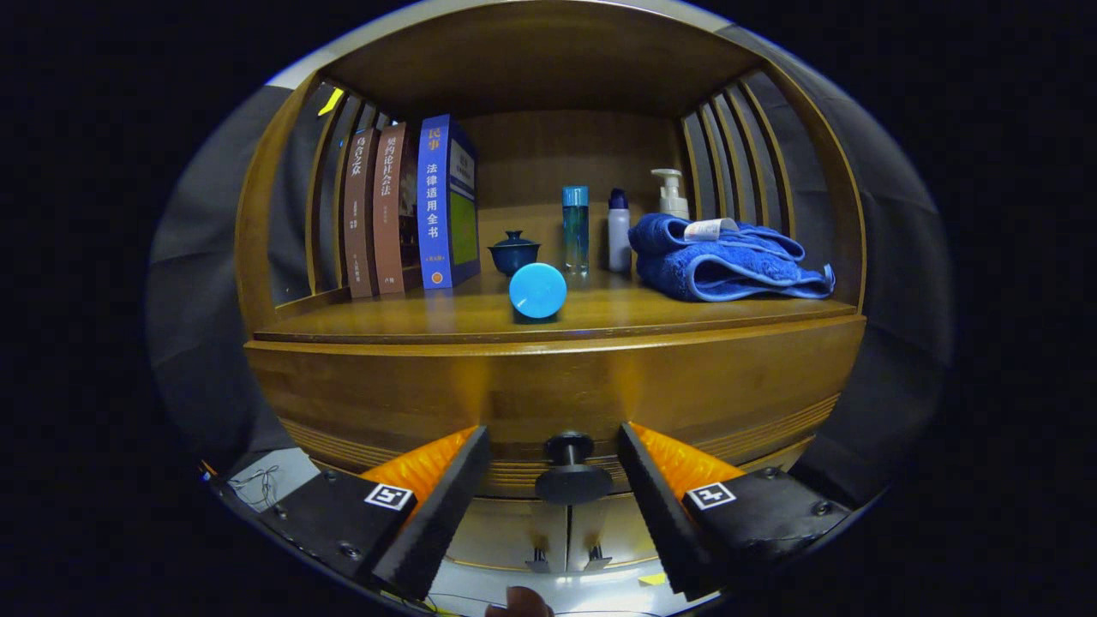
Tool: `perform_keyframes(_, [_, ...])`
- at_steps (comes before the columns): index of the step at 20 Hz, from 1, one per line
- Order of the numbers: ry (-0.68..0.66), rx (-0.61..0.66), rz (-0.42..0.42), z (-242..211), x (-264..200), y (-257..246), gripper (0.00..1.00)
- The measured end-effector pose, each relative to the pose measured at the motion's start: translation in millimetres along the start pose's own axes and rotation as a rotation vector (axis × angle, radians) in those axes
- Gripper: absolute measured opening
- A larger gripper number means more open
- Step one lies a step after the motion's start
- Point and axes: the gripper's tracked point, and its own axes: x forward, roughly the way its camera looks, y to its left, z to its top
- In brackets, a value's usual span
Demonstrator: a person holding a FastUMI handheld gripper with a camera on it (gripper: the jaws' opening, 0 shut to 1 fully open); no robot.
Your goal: Pull open the drawer, take out the items inside it, and place them on the countertop above the cabinet.
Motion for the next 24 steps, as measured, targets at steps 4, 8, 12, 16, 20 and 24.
perform_keyframes(4, [-0.013, -0.030, 0.001, 11.3, -19.0, 2.5, 1.00])
perform_keyframes(8, [-0.090, -0.059, -0.020, 64.2, -73.3, 10.3, 1.00])
perform_keyframes(12, [-0.149, -0.102, -0.042, 136.4, -137.5, 33.0, 1.00])
perform_keyframes(16, [-0.216, -0.051, -0.050, 198.2, -216.1, 64.1, 0.99])
perform_keyframes(20, [-0.257, -0.081, -0.085, 230.4, -278.5, 90.8, 0.98])
perform_keyframes(24, [-0.283, -0.093, -0.109, 253.5, -314.3, 113.1, 0.98])
